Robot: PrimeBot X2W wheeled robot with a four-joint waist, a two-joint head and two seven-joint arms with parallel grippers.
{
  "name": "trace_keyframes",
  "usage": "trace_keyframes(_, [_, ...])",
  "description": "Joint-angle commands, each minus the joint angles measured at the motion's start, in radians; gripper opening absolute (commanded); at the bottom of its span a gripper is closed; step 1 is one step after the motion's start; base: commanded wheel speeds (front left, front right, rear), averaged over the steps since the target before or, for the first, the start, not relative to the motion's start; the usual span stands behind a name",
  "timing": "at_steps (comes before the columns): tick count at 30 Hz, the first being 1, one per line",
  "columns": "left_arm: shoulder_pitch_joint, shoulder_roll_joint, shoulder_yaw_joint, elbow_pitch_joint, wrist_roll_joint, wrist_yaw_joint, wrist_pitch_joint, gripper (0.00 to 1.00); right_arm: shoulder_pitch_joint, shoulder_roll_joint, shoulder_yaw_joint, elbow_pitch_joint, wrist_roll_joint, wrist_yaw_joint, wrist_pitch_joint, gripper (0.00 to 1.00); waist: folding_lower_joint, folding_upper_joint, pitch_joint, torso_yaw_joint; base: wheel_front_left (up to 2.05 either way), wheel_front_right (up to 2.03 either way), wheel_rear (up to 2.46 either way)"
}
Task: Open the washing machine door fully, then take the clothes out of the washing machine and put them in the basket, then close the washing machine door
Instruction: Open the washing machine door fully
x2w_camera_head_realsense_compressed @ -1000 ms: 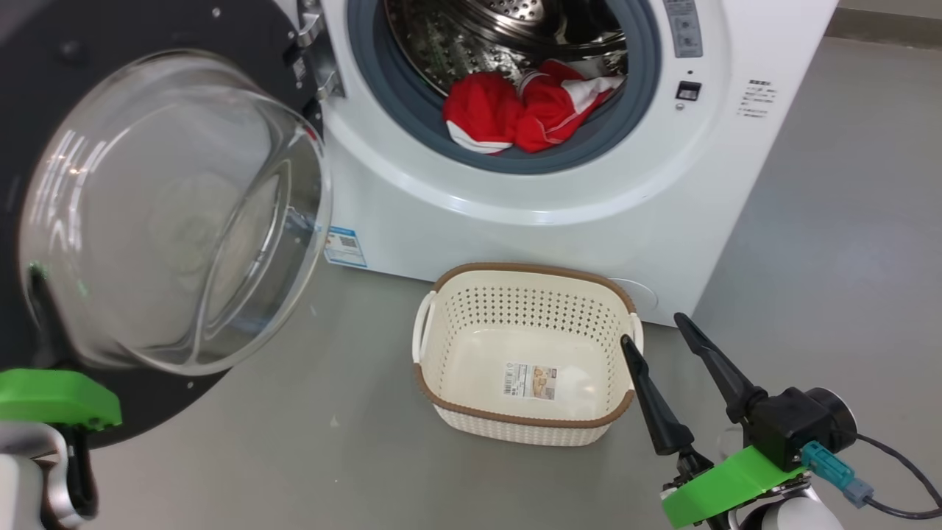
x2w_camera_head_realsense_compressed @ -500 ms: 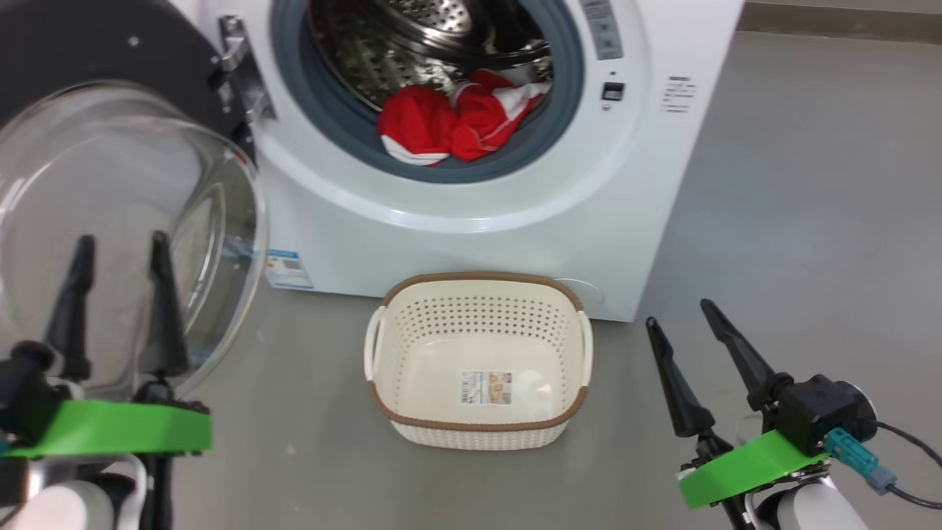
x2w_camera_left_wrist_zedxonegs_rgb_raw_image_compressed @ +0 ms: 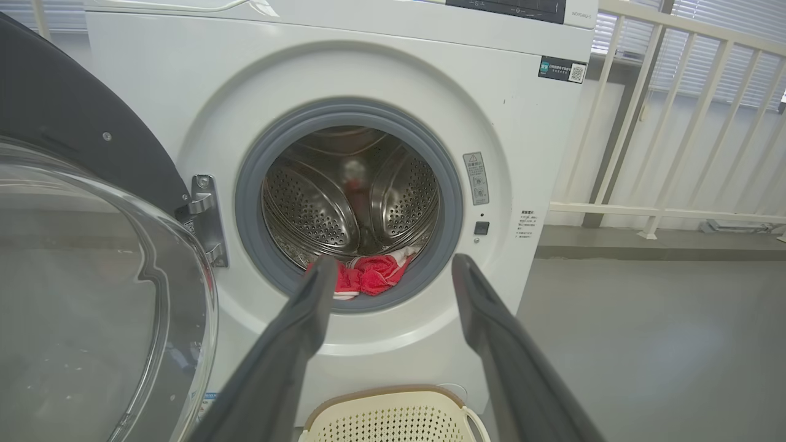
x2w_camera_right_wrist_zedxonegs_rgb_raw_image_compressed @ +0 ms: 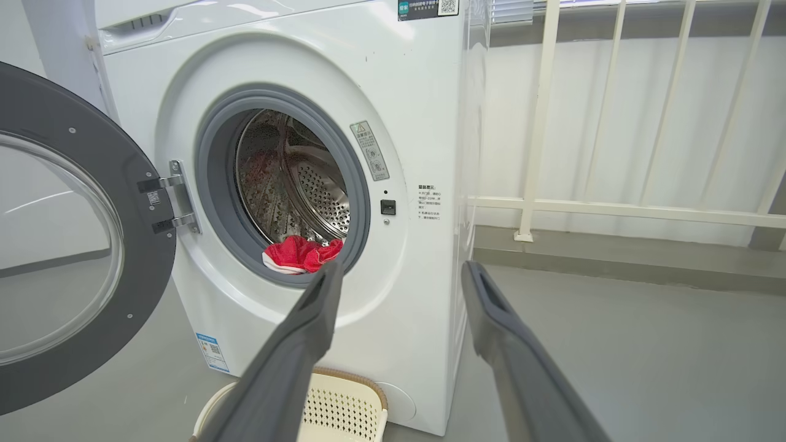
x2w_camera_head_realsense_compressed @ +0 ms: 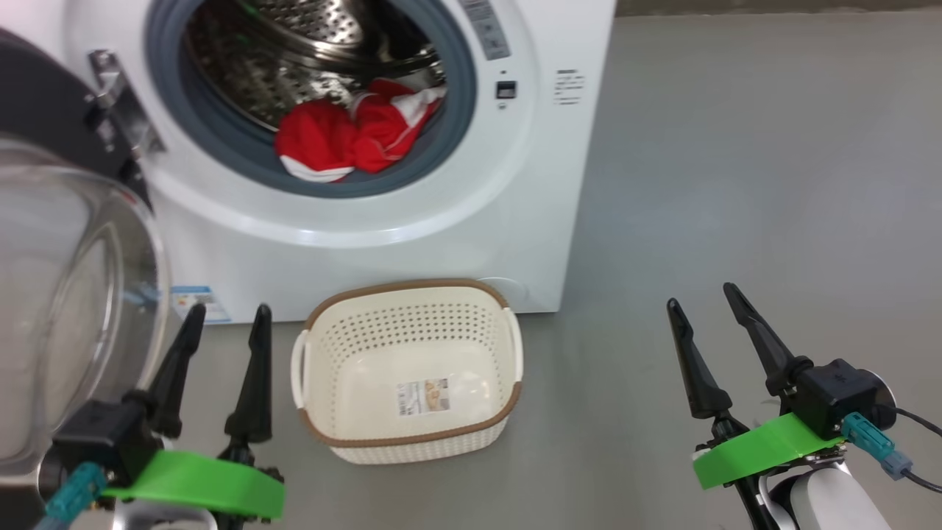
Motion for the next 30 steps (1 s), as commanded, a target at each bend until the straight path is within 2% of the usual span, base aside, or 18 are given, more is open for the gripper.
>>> trace_keyframes(1, [0.001, 0.015, 0.036, -0.028, 0.005, 0.009, -0.011, 1.00, -0.036, 0.002, 0.011, -0.019, -0.004, 0.006, -0.002, 1.00, 0.0000, 0.0000, -0.010, -0.048, 0.00, 0.00, 0.00])
trace_keyframes(12, [0.155, -0.009, 0.064, -0.070, 0.032, 0.093, -0.076, 1.00, 0.005, 0.002, -0.016, 0.000, 0.008, 0.006, 0.001, 1.00, 0.0000, 0.0000, -0.064, -0.138, 0.00, 0.00, 0.00])
trace_keyframes(19, [0.193, 0.005, 0.056, -0.075, 0.052, 0.101, -0.079, 1.00, 0.013, 0.002, -0.039, 0.007, -0.013, 0.006, 0.024, 1.00, 0.0000, 0.0000, -0.074, -0.156, 0.00, 0.00, 0.00])
trace_keyframes(26, [0.226, -0.005, 0.058, -0.063, 0.061, 0.125, -0.100, 1.00, 0.030, 0.002, -0.055, 0.026, -0.019, 0.006, 0.080, 1.00, 0.0000, 0.0000, -0.089, -0.155, 0.00, 0.00, 0.00])
trace_keyframes(30, [0.241, -0.011, 0.055, -0.055, 0.053, 0.124, -0.108, 1.00, 0.042, 0.002, -0.058, 0.022, -0.019, 0.006, 0.095, 1.00, 0.0000, 0.0000, -0.093, -0.147, 0.00, 0.00, 0.00])
